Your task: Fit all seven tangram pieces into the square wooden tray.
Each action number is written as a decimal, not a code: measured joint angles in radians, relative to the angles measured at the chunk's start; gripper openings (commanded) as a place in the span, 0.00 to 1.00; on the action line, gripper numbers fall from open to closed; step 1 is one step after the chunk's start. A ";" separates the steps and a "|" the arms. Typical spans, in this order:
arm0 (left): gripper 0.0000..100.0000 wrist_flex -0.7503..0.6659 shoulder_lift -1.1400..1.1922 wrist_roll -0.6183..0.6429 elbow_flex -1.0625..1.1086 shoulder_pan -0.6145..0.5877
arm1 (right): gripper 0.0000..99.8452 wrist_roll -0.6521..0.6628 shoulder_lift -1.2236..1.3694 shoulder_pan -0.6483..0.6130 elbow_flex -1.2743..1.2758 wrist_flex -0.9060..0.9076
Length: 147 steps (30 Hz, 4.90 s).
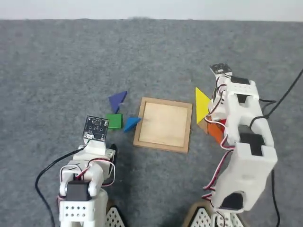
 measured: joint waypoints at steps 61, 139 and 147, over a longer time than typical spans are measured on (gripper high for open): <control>0.15 0.000 0.000 0.000 0.000 0.000 | 0.36 0.411 0.236 0.006 -0.371 0.006; 0.15 0.000 0.000 0.000 0.000 0.000 | 0.32 -0.046 -0.305 0.163 0.457 -0.133; 0.15 0.000 0.000 0.000 0.000 0.000 | 0.32 -0.046 -0.331 0.192 0.485 -0.199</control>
